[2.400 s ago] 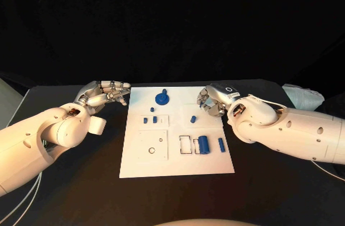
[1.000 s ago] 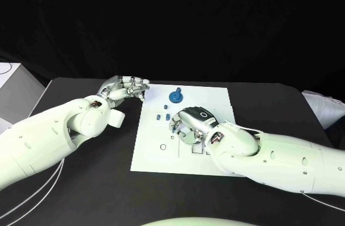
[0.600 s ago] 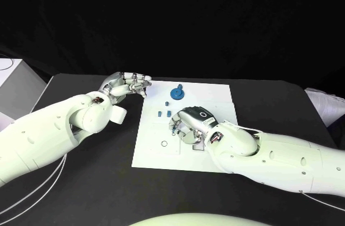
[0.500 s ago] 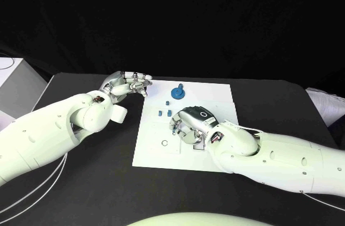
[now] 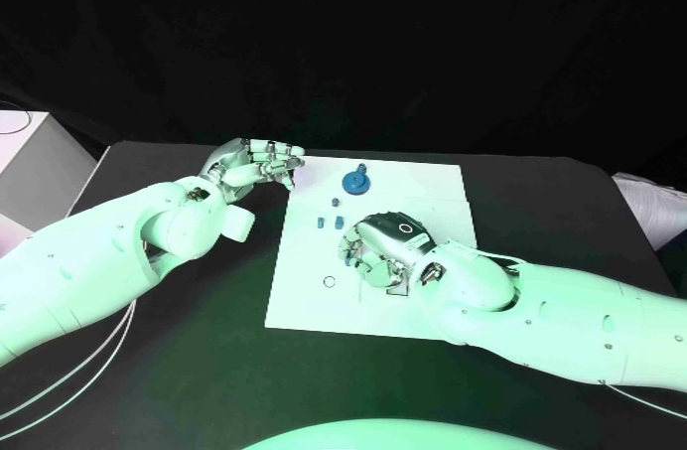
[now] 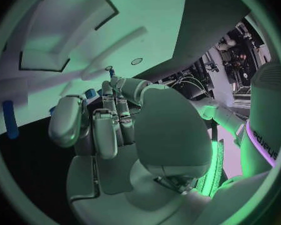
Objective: Assemble the parts on the task board
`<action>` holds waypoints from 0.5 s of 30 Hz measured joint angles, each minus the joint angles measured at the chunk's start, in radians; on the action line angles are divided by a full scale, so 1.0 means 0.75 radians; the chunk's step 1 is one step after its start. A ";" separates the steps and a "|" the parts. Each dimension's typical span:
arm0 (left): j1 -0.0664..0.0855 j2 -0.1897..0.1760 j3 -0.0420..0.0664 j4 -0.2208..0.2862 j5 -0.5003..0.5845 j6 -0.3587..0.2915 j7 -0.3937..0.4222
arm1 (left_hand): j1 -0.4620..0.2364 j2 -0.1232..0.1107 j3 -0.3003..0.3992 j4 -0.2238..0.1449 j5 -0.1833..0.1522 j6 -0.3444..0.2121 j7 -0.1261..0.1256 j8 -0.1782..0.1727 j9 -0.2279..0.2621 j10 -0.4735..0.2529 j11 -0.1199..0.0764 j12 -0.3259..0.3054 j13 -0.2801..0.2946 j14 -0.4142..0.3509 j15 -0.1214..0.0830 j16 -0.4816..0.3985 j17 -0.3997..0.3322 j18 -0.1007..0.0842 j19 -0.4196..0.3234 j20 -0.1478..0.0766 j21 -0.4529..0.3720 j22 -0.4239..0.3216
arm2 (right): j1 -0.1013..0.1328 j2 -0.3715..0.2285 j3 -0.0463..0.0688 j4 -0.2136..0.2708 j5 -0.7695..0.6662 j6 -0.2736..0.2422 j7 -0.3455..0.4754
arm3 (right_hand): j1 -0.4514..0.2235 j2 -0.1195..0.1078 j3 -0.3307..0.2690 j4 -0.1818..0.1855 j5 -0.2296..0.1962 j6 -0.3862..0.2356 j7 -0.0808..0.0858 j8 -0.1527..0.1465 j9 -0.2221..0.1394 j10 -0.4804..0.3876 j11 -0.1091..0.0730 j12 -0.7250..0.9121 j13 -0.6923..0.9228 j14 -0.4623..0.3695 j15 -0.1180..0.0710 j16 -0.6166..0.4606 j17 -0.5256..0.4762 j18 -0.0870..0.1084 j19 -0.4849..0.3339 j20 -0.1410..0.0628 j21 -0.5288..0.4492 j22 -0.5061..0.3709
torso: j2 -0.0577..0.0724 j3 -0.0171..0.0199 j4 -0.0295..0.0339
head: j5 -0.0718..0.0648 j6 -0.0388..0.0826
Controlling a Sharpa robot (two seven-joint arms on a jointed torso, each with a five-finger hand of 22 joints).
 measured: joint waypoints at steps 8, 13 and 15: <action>0.000 -0.001 0.000 0.000 0.000 0.001 -0.002 | 0.000 0.000 0.000 0.000 0.000 0.000 0.000 0.000 0.000 0.000 0.000 0.000 0.000 0.000 0.000 0.000 0.000 0.000 0.000 0.000 0.000 0.000 | -0.001 0.004 -0.003 -0.013 -0.012 0.007 -0.002 | -0.004 -0.004 0.000 0.000 0.000 0.003 0.003 0.000 -0.001 0.000 0.000 0.004 0.000 0.000 0.000 0.000 0.000 0.000 0.000 0.000 0.000 0.000 | 0.000 -0.0006 0.0001 | 0.000 -0.005; 0.000 -0.002 0.000 0.000 0.000 0.002 -0.003 | 0.000 0.000 0.000 0.000 0.000 0.000 0.000 0.000 0.000 0.000 0.000 0.000 0.000 0.000 0.000 0.000 0.000 0.000 0.000 0.000 0.000 0.000 | -0.003 0.008 -0.005 -0.023 -0.017 0.014 -0.005 | -0.004 -0.004 0.000 0.000 0.000 0.003 0.003 0.000 0.000 0.000 0.000 0.004 0.001 0.000 0.000 0.000 0.000 0.000 0.000 0.000 0.000 0.000 | 0.000 -0.0008 0.0001 | 0.000 -0.008; 0.000 -0.002 0.000 0.000 0.000 0.002 -0.003 | 0.000 0.000 0.000 0.000 0.000 0.000 0.000 0.000 0.000 0.000 0.000 0.000 0.000 0.000 0.000 0.000 0.000 0.000 0.000 0.000 0.000 0.000 | -0.003 0.011 -0.005 -0.026 -0.020 0.016 -0.005 | -0.004 -0.004 0.000 0.000 0.000 0.003 0.003 0.000 0.000 0.000 0.000 0.004 0.001 0.000 0.000 0.000 0.000 0.000 0.000 0.000 0.000 0.000 | 0.000 -0.0008 0.0003 | 0.000 -0.009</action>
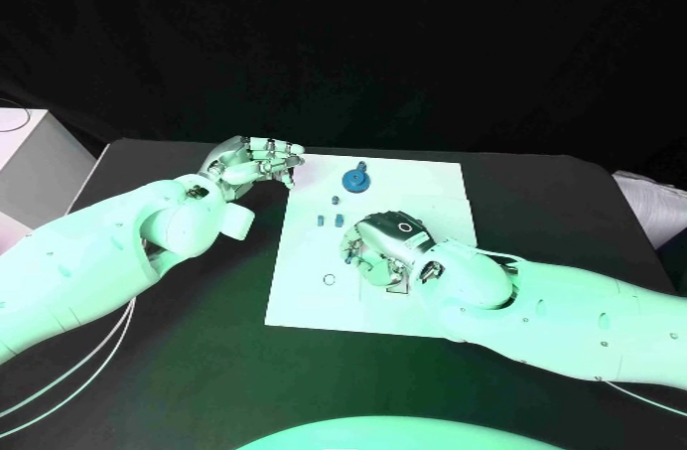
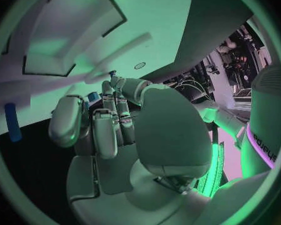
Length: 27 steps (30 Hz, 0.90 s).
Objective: Assemble the parts on the task board
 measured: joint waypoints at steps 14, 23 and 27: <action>0.000 -0.001 0.000 0.000 0.000 0.002 -0.003 | 0.000 0.000 0.000 0.000 0.000 0.000 0.000 0.000 0.000 0.000 0.000 0.000 0.000 0.000 0.000 0.000 0.000 0.000 0.000 0.000 0.000 0.000 | -0.006 0.014 -0.004 -0.014 -0.035 0.001 -0.003 | -0.003 -0.003 0.000 0.000 0.005 0.000 0.000 -0.005 -0.001 0.007 -0.007 -0.001 0.000 0.000 0.000 0.000 0.000 0.000 0.000 0.000 0.000 0.000 | 0.000 -0.0009 -0.0005 | 0.000 -0.008; 0.000 -0.001 0.000 0.000 -0.001 0.005 -0.005 | 0.000 0.000 0.000 0.000 0.000 0.000 0.000 0.000 0.000 0.000 0.000 0.000 0.000 0.000 0.000 0.000 0.000 0.000 0.000 0.000 0.000 0.000 | -0.006 0.020 -0.008 -0.027 -0.050 0.000 0.001 | -0.060 -0.017 -0.024 0.002 0.099 -0.070 0.028 -0.049 -0.012 -0.009 -0.016 0.001 -0.026 0.000 0.000 -0.008 0.000 0.000 0.000 0.000 -0.049 -0.033 | 0.000 -0.0010 -0.0006 | 0.003 -0.012; 0.000 -0.002 0.000 -0.001 -0.001 0.006 -0.006 | 0.000 0.000 -0.004 0.004 0.000 0.000 0.000 -0.005 0.000 -0.005 -0.005 0.000 -0.002 0.000 0.000 0.000 -0.001 0.000 0.000 0.000 0.000 -0.003 | -0.008 0.020 -0.011 -0.032 -0.053 -0.002 0.002 | -0.061 -0.041 -0.028 -0.001 0.109 -0.096 0.033 -0.071 -0.024 -0.056 -0.006 0.007 -0.035 -0.003 0.007 -0.011 0.000 0.000 -0.006 0.006 -0.065 -0.045 | -0.001 -0.0009 -0.0006 | 0.004 -0.013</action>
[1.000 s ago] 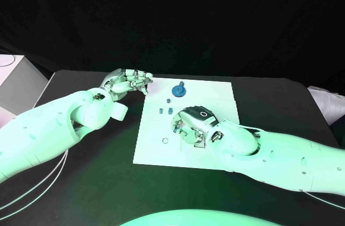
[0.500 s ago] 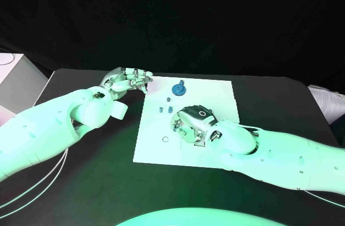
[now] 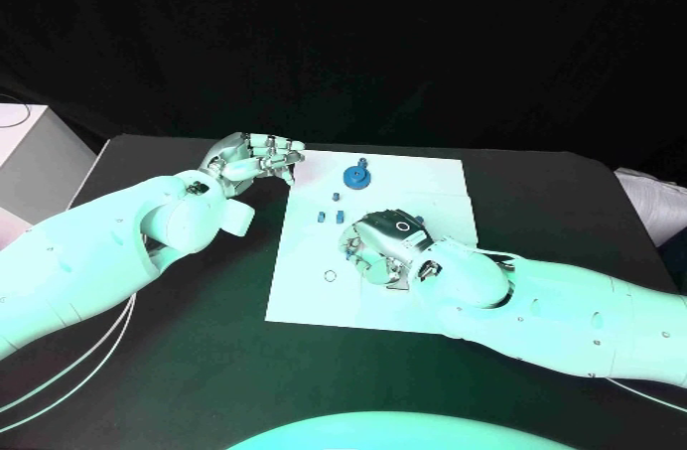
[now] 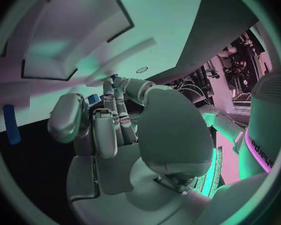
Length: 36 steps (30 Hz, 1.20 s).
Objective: Assemble the parts on the task board
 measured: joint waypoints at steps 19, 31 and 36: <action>0.000 -0.001 0.000 -0.002 -0.001 0.006 -0.007 | 0.000 0.000 0.000 0.000 0.000 0.000 0.000 0.000 -0.001 0.000 0.000 0.005 0.000 0.000 0.000 -0.005 0.000 0.000 0.000 0.000 -0.005 -0.001 | -0.003 -0.013 -0.003 -0.006 -0.024 -0.015 -0.025 | 0.012 -0.050 -0.099 -0.011 0.002 -0.122 -0.006 -0.096 -0.057 -0.210 0.032 0.000 -0.003 0.002 0.022 -0.126 -0.175 0.042 -0.062 0.028 -0.230 -0.173 | -0.001 0.0018 -0.0001 | -0.003 0.006; 0.000 -0.001 0.000 -0.004 -0.002 0.011 -0.012 | 0.000 0.000 0.000 0.000 0.000 0.000 0.000 0.000 -0.001 0.000 0.000 0.005 0.000 0.000 0.000 -0.005 0.000 0.000 0.000 0.000 -0.005 -0.001 | -0.002 -0.080 -0.001 0.042 -0.031 -0.062 -0.038 | 0.037 -0.039 -0.110 -0.015 0.020 -0.122 -0.006 -0.101 -0.066 -0.204 0.027 0.026 -0.001 0.002 0.022 -0.126 -0.173 0.042 -0.062 0.028 -0.228 -0.169 | -0.001 0.0017 0.0000 | -0.012 0.017; 0.000 -0.002 0.000 -0.005 -0.002 0.012 -0.013 | 0.000 0.000 0.000 0.000 0.000 0.000 0.000 0.000 -0.001 0.000 0.000 0.005 0.000 0.000 0.000 -0.005 0.000 0.000 0.000 0.000 -0.005 -0.001 | 0.040 -0.174 0.019 0.111 -0.011 -0.076 -0.037 | 0.031 -0.045 -0.095 0.000 0.020 -0.103 -0.001 -0.101 -0.070 -0.151 0.014 0.055 0.000 0.002 0.022 -0.108 -0.147 0.042 -0.051 0.018 -0.198 -0.142 | -0.002 0.0018 -0.0017 | -0.020 0.024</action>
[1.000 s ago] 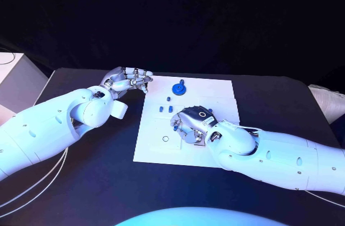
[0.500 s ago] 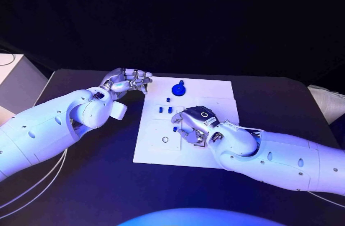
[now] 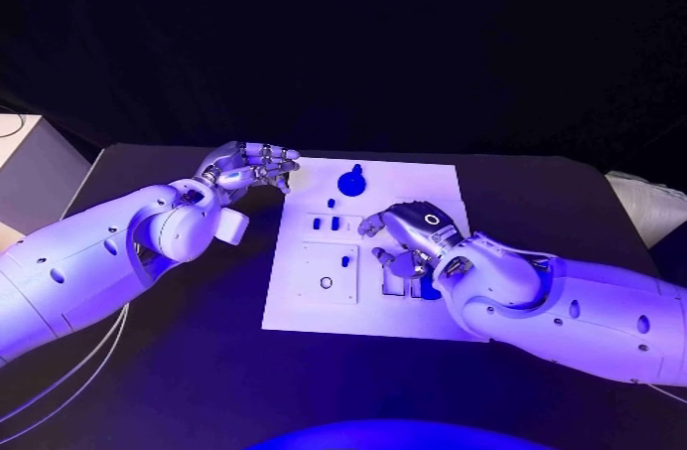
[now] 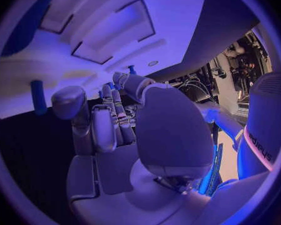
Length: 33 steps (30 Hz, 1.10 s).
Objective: Assemble the parts on the task board
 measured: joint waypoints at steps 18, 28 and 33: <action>-0.007 0.002 0.000 -0.005 0.000 0.003 0.000 | 0.000 0.000 0.000 0.000 0.000 0.000 0.000 0.000 0.000 -0.005 0.005 0.000 0.000 0.000 0.000 0.000 0.000 0.000 0.000 0.000 0.000 -0.001 | 0.133 -0.192 0.022 0.015 0.245 0.276 0.052 | 0.004 0.007 -0.367 0.072 0.026 -0.021 -0.042 -0.016 -0.033 -0.042 -0.003 0.012 0.002 0.000 0.000 0.060 0.082 0.000 0.038 0.000 0.086 0.070 | -0.002 0.0017 -0.0157 | -0.020 0.026; -0.009 -0.001 0.000 -0.006 0.000 0.004 0.000 | 0.000 0.000 0.000 0.000 0.000 0.000 0.000 0.000 0.000 -0.005 0.005 0.000 0.000 0.000 0.000 0.000 0.000 0.000 0.000 0.000 0.000 -0.001 | 0.136 -0.171 0.023 -0.028 0.224 0.331 0.059 | 0.079 0.043 -0.433 0.111 0.026 -0.017 -0.046 -0.022 -0.046 -0.056 0.002 0.031 0.005 0.000 0.000 0.060 0.079 0.000 0.043 0.005 0.072 0.065 | -0.001 0.0000 -0.0143 | -0.024 0.023; -0.010 -0.001 0.000 -0.006 0.000 0.004 0.001 | 0.000 0.000 0.000 0.000 0.000 0.000 0.000 0.000 0.000 -0.005 0.005 0.000 -0.001 0.000 0.000 0.000 0.000 0.000 0.000 0.000 0.000 -0.001 | 0.136 -0.149 0.022 -0.043 0.201 0.320 0.058 | 0.091 0.044 -0.402 0.130 0.026 -0.005 -0.043 -0.022 -0.050 -0.055 0.002 0.039 0.005 0.000 0.000 0.060 0.077 0.000 0.043 0.005 0.072 0.065 | 0.001 0.0000 -0.0134 | -0.023 0.022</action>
